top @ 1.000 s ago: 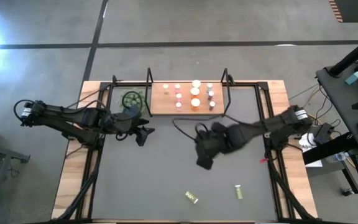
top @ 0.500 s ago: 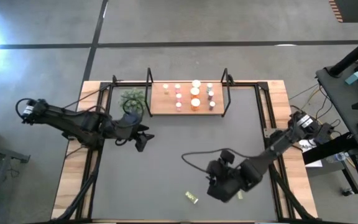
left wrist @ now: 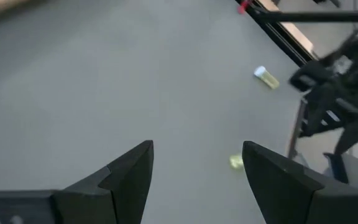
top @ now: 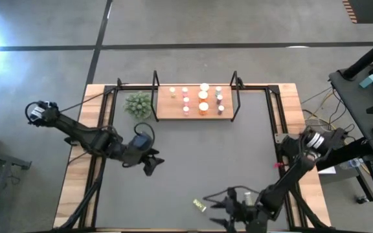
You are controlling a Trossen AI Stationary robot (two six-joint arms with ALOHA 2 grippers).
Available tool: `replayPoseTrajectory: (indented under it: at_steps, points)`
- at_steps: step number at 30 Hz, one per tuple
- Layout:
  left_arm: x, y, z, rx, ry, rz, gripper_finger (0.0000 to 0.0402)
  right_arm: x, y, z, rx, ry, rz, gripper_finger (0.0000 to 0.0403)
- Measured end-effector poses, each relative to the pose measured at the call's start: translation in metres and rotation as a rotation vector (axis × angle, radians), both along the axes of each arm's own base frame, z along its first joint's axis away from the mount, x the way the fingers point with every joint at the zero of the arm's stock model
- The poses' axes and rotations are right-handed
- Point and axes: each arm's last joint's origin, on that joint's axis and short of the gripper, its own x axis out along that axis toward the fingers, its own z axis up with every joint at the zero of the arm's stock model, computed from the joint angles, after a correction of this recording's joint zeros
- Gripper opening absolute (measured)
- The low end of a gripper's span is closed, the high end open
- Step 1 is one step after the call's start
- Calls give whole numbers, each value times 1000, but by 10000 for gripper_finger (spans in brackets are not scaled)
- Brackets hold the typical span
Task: Pick and place medicine bottles onto shelf by color
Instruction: Put the left yellow pill bottle on the shelf aligned with the other yellow pill bottle
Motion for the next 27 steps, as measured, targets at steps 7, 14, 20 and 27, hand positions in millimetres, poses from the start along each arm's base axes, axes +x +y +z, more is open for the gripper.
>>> replayPoseTrajectory:
  at_steps: [7, 14, 20, 27]
  points:
    - [6, -27, -6, -56, -30, -54, 231, 18, 28, -38, -83, -5, 14, 212]
    - [10, -44, -4, -119, -102, -86, 231, 31, 43, -63, -255, 41, -75, 195]
    - [10, -46, 0, -127, -126, -81, 231, 29, 41, -67, -313, 92, -213, 189]
    - [10, -46, 3, -126, -143, -73, 231, 29, 39, -77, -289, 98, -251, 189]
